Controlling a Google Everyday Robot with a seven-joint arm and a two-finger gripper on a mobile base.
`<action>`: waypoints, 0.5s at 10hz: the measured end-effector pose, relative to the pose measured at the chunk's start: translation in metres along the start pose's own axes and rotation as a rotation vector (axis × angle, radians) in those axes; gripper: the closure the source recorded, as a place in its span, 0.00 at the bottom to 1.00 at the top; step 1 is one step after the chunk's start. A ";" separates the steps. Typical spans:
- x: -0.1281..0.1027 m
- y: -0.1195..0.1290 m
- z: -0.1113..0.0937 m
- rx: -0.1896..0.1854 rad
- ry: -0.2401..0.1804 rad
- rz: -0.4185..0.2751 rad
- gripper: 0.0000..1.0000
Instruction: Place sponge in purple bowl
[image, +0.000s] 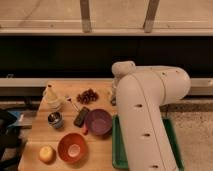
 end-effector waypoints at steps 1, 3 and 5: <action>0.000 0.000 -0.002 -0.001 -0.004 -0.001 0.73; 0.001 0.004 -0.007 -0.007 -0.013 -0.008 0.95; 0.000 0.008 -0.021 -0.019 -0.036 -0.015 1.00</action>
